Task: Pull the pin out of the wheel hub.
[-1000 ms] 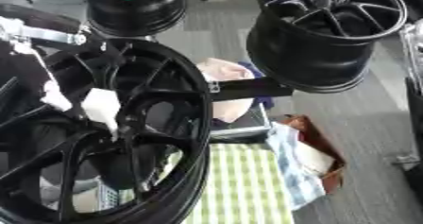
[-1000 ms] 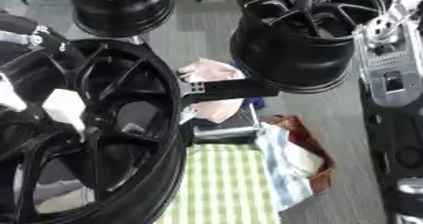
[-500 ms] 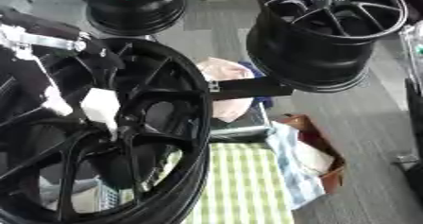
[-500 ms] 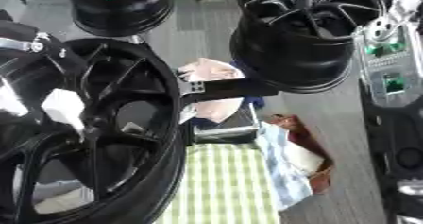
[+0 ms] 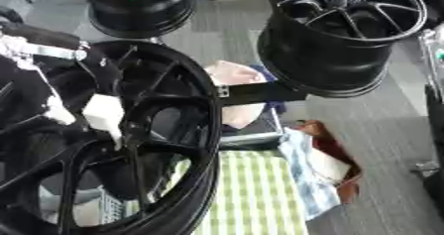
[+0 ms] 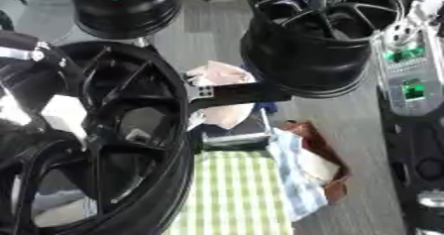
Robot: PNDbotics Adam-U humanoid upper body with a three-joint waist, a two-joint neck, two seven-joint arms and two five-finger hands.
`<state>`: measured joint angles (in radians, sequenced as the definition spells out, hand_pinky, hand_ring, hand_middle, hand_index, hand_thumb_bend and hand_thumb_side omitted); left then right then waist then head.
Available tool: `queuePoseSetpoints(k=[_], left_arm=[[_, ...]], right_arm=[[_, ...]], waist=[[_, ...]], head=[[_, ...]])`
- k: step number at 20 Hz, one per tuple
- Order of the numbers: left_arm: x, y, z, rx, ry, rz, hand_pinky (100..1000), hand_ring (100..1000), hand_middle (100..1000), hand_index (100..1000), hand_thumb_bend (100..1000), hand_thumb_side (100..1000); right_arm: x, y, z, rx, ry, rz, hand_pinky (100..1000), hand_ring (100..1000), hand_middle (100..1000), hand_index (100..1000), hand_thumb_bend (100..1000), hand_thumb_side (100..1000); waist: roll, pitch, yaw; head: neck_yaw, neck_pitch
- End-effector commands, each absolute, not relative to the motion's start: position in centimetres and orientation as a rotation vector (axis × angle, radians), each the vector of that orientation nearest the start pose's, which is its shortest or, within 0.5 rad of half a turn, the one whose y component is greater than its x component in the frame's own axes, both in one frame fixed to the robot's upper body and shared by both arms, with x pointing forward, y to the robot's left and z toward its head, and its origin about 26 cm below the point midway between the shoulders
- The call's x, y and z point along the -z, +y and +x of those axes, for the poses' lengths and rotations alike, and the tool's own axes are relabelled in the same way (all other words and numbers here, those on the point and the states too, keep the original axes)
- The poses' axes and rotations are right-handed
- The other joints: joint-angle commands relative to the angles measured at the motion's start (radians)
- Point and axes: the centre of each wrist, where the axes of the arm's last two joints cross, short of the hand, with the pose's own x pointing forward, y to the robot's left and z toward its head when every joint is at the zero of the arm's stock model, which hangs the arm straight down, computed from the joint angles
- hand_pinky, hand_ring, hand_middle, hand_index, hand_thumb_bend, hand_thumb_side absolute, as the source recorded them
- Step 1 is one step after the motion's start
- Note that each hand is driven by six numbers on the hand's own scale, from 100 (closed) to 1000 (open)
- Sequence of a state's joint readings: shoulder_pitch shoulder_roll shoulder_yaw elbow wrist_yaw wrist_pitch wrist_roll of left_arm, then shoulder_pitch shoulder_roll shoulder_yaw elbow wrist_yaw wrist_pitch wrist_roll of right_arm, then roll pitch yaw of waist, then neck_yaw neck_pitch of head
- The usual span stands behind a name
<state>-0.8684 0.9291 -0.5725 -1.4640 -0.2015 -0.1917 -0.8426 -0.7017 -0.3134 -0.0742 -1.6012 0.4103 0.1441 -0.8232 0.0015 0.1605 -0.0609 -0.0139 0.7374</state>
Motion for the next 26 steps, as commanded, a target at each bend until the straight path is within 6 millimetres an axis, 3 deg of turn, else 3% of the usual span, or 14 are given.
queuePoseSetpoints(k=[1,21,26], left_arm=[[-27.3,29.2,39.6,2.038,-1.182,0.383,862,826,766,902,573,378],[-25.6,29.5,40.9,2.012,-1.155,0.404,822,758,673,825,558,365],[-26.4,29.0,40.3,2.051,-1.203,0.355,825,759,681,825,553,376]], right_arm=[[-26.4,-26.0,38.7,0.490,-2.287,-1.122,722,751,669,813,100,649],[-26.3,-26.1,38.7,0.505,-2.288,-1.104,722,751,669,813,100,666],[-26.2,-26.2,38.8,0.510,-2.278,-1.106,722,751,667,813,100,675]], waist=[[0.002,-0.015,0.000],[0.001,-0.008,-0.002],[0.001,-0.007,0.001]], head=[[-0.002,-0.010],[0.001,-0.024],[-0.001,-0.024]])
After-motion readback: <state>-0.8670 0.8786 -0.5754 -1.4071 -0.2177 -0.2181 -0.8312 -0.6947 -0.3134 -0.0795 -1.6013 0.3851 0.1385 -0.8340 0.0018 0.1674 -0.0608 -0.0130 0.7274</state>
